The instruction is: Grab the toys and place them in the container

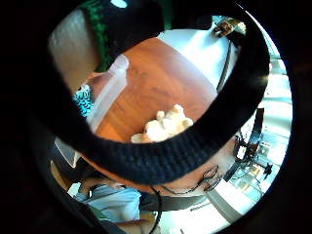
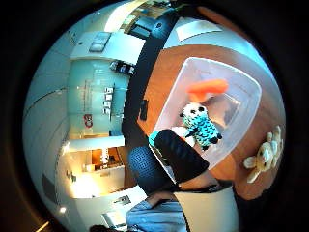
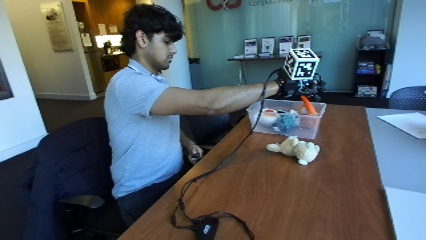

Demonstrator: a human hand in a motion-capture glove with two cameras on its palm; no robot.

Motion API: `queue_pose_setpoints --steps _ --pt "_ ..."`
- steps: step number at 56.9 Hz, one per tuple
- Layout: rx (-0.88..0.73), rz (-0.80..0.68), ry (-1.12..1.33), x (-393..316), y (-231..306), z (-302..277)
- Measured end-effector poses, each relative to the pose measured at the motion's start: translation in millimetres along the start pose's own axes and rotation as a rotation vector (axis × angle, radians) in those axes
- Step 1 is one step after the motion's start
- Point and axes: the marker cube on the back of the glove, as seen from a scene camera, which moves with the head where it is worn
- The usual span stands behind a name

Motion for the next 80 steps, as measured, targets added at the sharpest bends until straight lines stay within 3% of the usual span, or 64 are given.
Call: queue_pose_setpoints --steps 15,36,49,62,70,80 --pt "-0.098 0.144 0.169 70 25 13" --pt "-0.288 0.258 0.224 162 49 118" --pt "-0.046 0.152 0.225 162 44 134" --pt "0.055 0.113 0.147 156 47 117" --pt "0.139 0.059 0.054 125 45 77" --pt "0.239 -0.098 -0.027 30 40 3"
